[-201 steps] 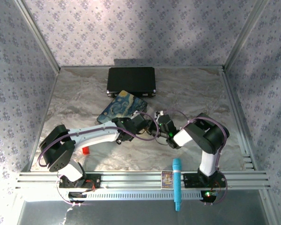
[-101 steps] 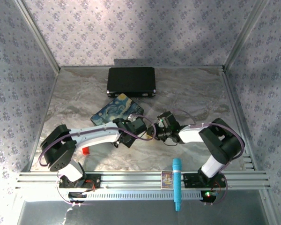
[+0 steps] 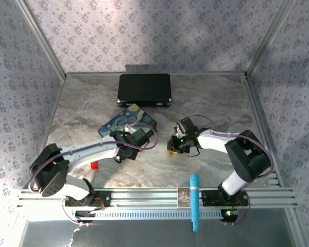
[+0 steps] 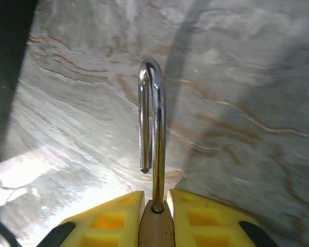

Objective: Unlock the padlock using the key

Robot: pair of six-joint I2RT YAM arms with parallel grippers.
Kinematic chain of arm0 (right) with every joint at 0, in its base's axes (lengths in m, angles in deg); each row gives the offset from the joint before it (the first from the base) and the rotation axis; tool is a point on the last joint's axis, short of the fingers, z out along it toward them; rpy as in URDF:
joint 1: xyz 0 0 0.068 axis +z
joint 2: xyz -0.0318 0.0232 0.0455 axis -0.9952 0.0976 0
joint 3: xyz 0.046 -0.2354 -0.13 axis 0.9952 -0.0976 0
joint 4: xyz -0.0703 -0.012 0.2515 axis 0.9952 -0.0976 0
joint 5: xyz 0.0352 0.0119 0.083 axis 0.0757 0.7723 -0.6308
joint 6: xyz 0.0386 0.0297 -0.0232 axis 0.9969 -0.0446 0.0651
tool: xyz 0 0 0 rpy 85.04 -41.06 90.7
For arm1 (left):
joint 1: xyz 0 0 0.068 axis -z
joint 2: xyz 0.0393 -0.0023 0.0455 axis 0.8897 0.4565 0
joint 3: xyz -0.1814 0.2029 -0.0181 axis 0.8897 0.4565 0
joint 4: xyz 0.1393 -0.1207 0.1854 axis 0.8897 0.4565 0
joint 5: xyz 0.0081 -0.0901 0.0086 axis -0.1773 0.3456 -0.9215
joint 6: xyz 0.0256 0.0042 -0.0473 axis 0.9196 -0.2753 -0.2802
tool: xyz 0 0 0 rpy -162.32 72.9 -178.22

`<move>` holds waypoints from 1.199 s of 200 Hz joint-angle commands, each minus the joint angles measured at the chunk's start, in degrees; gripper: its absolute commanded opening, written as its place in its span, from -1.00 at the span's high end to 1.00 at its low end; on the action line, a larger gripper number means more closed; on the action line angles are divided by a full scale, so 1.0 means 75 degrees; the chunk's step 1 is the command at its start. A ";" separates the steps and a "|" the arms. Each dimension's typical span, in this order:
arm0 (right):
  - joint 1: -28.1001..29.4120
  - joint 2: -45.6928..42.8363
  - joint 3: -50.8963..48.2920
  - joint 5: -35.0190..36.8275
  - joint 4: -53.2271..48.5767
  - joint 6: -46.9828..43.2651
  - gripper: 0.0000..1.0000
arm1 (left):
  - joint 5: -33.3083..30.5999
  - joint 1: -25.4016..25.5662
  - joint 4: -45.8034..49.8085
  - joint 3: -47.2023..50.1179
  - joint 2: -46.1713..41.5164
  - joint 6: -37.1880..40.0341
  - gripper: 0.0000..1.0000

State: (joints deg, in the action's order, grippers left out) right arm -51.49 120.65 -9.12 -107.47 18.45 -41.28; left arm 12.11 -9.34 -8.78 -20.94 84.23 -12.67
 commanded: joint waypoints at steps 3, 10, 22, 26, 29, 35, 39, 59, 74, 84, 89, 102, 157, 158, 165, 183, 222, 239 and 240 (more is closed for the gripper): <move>-0.0040 0.0080 0.0089 0.1188 -0.2217 -0.0743 0.54 | -0.0006 -0.0215 -0.0067 0.0310 -0.0634 -0.0648 -1.00; -0.0020 0.0092 0.0157 0.1287 -0.2334 -0.0784 0.48 | -0.0015 -0.0316 -0.0106 0.0399 -0.0755 -0.0794 -1.00; 0.0029 0.0093 0.0243 0.1459 -0.2464 -0.0822 0.43 | 0.0091 -0.0531 -0.0223 0.0611 -0.0898 -0.0877 -1.00; 0.0050 0.0092 0.0255 0.1510 -0.2489 -0.0818 0.43 | 0.0123 -0.0617 -0.0270 0.0675 -0.0938 -0.0878 -1.00; 0.0065 0.0094 0.0269 0.1542 -0.2504 -0.0818 0.42 | 0.0137 -0.0668 -0.0300 0.0721 -0.0971 -0.0871 -1.00; 0.0092 0.0093 0.0299 0.1573 -0.2528 -0.0818 0.41 | 0.0134 -0.0785 -0.0322 0.0770 -0.1018 -0.0876 -1.00; 0.0103 0.0086 0.0318 0.1593 -0.2537 -0.0823 0.38 | 0.0140 -0.0865 -0.0323 0.0805 -0.1041 -0.0862 -1.00; 0.0168 0.0075 0.0374 0.1687 -0.2581 -0.0841 0.34 | 0.0043 -0.1223 -0.0387 0.0839 -0.1153 -0.0581 -1.00; 0.0182 0.0052 0.0371 0.1768 -0.2532 -0.0829 0.33 | 0.0086 -0.1595 -0.0616 0.0836 -0.1184 -0.0197 -1.00; 0.0183 0.0026 0.0377 0.1776 -0.2497 -0.0829 0.32 | 0.0271 -0.1940 -0.0825 0.0808 -0.1147 0.0113 -1.00; 0.0183 0.0017 0.0397 0.1785 -0.2496 -0.0829 0.31 | 0.0309 -0.2097 -0.0906 0.0785 -0.1109 0.0240 -1.00; 0.0206 -0.0036 0.0415 0.1839 -0.2497 -0.0808 0.25 | 0.0392 -0.2431 -0.0969 0.0630 -0.0994 0.0505 -1.00; 0.0252 -0.0614 0.0451 0.2057 -0.2335 -0.0663 0.02 | 0.1042 -0.3691 -0.1571 -0.0001 -0.0465 0.1253 -1.00; 0.0253 -0.0630 0.0450 0.2057 -0.2328 -0.0658 0.01 | 0.1054 -0.3707 -0.1588 0.0001 -0.0464 0.1259 -1.00; 0.0259 -0.0716 0.0493 0.2045 -0.2304 -0.0640 -0.04 | 0.1182 -0.3821 -0.1654 -0.0014 -0.0474 0.1266 -1.00; 0.0291 -0.0953 0.0552 0.2087 -0.2241 -0.0652 -0.16 | 0.1457 -0.3968 -0.1757 -0.0054 -0.0603 0.1256 -1.00; 0.0300 -0.1916 0.0632 0.2664 -0.2180 -0.0943 -0.52 | 0.1905 -0.3851 -0.1595 0.0347 -0.2043 0.0965 -1.00; 0.0241 -0.2487 0.0617 0.3236 -0.2255 -0.0951 -0.98 | 0.1824 -0.3886 -0.1613 0.0605 -0.2863 0.0909 -1.00; 0.0229 -0.2527 0.0610 0.3267 -0.2264 -0.0949 -0.98 | 0.1808 -0.3886 -0.1621 0.0621 -0.2923 0.0906 -1.00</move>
State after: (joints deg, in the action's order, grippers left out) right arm -49.42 107.25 -5.12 -89.85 3.41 -47.34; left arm 24.59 -38.35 -20.41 -18.47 70.48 -4.80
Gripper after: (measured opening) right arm 0.902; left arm 0.994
